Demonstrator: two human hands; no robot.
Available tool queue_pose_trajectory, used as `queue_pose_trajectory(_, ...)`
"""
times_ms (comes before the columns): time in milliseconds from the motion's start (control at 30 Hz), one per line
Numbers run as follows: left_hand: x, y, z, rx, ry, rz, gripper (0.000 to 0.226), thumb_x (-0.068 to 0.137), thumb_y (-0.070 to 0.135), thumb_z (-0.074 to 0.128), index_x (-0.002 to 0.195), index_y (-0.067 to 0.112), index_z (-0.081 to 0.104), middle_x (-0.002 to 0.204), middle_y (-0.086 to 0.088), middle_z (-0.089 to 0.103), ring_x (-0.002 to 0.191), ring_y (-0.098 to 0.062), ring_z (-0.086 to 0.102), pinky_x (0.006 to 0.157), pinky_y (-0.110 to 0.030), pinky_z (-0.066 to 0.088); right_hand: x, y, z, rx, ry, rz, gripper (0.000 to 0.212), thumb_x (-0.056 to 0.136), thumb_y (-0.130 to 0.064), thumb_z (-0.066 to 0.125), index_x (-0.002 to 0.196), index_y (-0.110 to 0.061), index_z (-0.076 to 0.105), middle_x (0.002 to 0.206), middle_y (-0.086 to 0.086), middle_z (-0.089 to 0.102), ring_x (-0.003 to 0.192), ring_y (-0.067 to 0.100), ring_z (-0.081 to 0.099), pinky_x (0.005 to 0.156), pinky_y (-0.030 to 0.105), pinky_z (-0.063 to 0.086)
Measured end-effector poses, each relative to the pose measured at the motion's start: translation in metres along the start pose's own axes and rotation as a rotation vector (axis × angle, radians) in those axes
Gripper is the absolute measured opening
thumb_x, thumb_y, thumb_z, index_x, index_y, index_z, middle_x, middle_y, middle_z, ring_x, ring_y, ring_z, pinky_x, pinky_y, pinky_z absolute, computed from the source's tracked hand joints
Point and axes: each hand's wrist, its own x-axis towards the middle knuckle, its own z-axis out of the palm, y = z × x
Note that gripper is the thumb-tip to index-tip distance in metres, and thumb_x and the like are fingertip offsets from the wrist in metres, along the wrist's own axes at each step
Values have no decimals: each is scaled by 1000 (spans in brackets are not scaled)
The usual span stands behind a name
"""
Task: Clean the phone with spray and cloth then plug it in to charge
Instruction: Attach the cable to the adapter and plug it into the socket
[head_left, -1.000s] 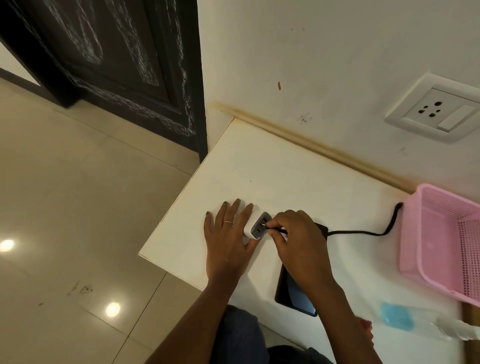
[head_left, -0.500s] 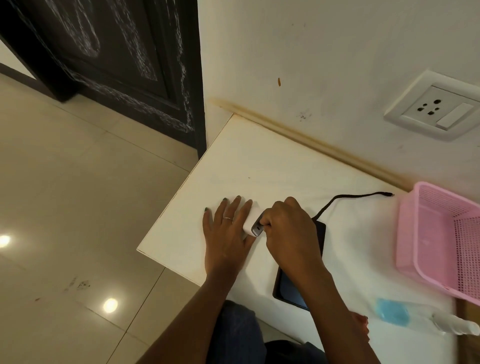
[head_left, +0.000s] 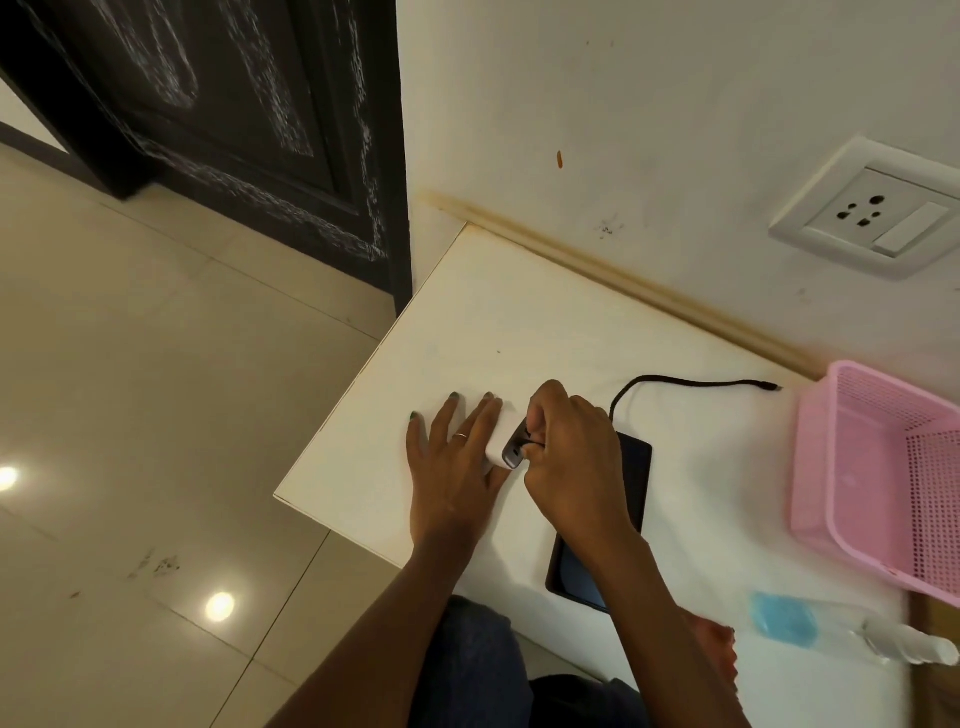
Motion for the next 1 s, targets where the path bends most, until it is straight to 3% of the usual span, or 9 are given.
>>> queue_pose_trajectory(100,1,1,-2,13,-33,-12,59,75,43,74,127,19,59,126,-8,63,120,-34,56,102,-61,21,1,3,1,-3,-14,-2,24,80,-2,61,81,-16,42,75,0,47,72,17,43,61,24,28)
queue_pose_trajectory(200,2,1,-3,7,-59,-7,59,76,43,73,128,19,57,128,-8,62,121,-34,55,102,-62,21,-2,8,6,35,-28,-31,20,81,-4,63,95,-14,54,84,-2,51,86,19,51,73,31,44)
queue_pose_trajectory(300,0,0,-1,-32,-105,-6,55,84,41,64,134,21,50,136,-5,57,129,-32,48,107,-61,20,-6,13,13,30,-44,-33,42,79,-23,68,118,-19,50,107,-1,58,101,17,50,84,30,44)
queue_pose_trajectory(400,-2,-1,1,-76,-191,-21,63,87,39,64,142,28,35,147,-2,44,138,-29,36,116,-53,7,-8,20,14,-52,-103,23,73,74,-51,66,134,-23,35,128,-2,46,115,18,41,94,31,37)
queue_pose_trajectory(467,-3,-2,2,-125,-213,-27,63,90,38,60,144,32,28,150,-1,40,141,-27,31,115,-50,1,-10,22,16,-142,-135,48,79,76,-59,60,139,-24,28,133,-3,44,120,17,38,98,32,32)
queue_pose_trajectory(600,0,0,0,-175,-216,-81,67,90,33,62,144,35,23,151,0,38,141,-26,30,116,-52,6,-9,23,23,-142,-92,69,65,82,-58,54,135,-24,38,125,-5,55,115,15,46,98,32,32)
queue_pose_trajectory(767,3,2,-4,-168,-209,-139,79,88,51,58,148,26,12,153,-3,32,143,-26,26,114,-51,4,-9,29,25,-87,-24,82,65,77,-56,62,131,-25,44,120,-6,60,110,14,52,95,32,38)
queue_pose_trajectory(900,2,2,-4,-158,-220,-170,76,90,66,37,150,27,10,157,2,17,146,-22,16,116,-46,-5,-11,38,17,75,182,133,65,71,-50,72,125,-20,53,111,-1,66,99,16,61,85,38,51)
queue_pose_trajectory(1000,2,3,-5,-98,-246,-169,71,92,64,25,150,24,18,158,-2,20,146,-24,14,117,-49,3,-10,45,7,230,311,248,66,69,-49,74,126,-23,52,115,-5,64,100,12,61,86,33,52)
